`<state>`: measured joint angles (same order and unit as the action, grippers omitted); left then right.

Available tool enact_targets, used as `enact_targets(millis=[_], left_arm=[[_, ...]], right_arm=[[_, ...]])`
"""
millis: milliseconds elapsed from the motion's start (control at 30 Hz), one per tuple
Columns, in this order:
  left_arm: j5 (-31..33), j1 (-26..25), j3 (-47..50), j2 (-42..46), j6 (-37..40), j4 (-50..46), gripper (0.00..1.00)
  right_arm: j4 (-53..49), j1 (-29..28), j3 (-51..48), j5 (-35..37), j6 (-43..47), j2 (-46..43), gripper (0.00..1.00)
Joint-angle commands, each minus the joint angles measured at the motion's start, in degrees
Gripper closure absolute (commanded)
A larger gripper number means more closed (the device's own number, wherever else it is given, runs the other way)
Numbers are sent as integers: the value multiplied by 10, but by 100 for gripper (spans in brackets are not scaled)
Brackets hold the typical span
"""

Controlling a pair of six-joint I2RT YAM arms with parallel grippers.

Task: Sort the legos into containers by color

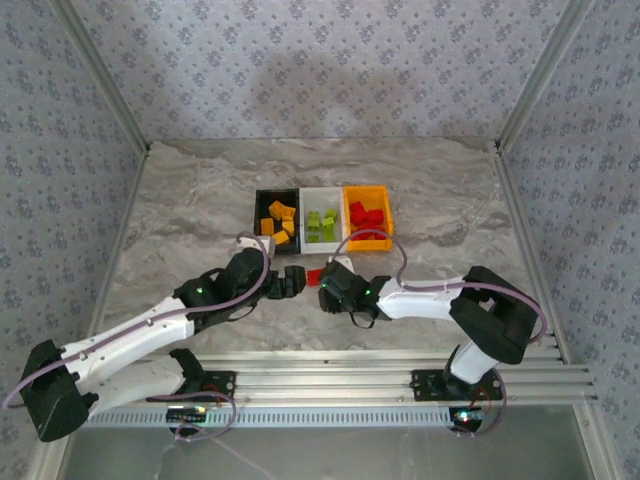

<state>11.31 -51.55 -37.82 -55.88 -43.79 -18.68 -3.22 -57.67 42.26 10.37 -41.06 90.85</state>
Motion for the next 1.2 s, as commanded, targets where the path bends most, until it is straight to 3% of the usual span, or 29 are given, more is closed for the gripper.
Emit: enact_targets(millis=[0, 267, 367, 467, 667, 900, 933, 1033, 1067, 1167], left_arm=[[17, -4, 6, 3, -15, -2, 1], [46, -3, 38, 32, -23, -15, 0], [54, -2, 56, 45, -29, -15, 1], [49, -1, 69, 53, -33, -6, 1], [53, -1, 77, 59, -40, -14, 0], [49, -1, 96, 70, -56, -12, 0], [48, 0, 100, 71, -57, -9, 1], [38, 0, 103, 70, -45, 7, 0], [34, 0, 102, 65, -37, 13, 1], [33, 1, 87, 37, -14, 29, 2]], right_arm=[[8, -6, -3, -10, 4, -19, 67], [-79, 3, 4, 14, 19, -159, 70], [-134, 45, 35, 31, 34, -197, 70], [-142, 126, 57, 30, 39, -200, 70], [-134, 260, 143, -9, 63, -89, 69], [-160, 309, 294, -33, 91, 59, 66], [-165, 314, 308, -35, 92, 72, 64], [-175, 318, 335, -39, 94, 92, 37], [-174, 317, 335, -41, 95, 88, 32], [-162, 303, 315, -41, 100, 56, 28]])
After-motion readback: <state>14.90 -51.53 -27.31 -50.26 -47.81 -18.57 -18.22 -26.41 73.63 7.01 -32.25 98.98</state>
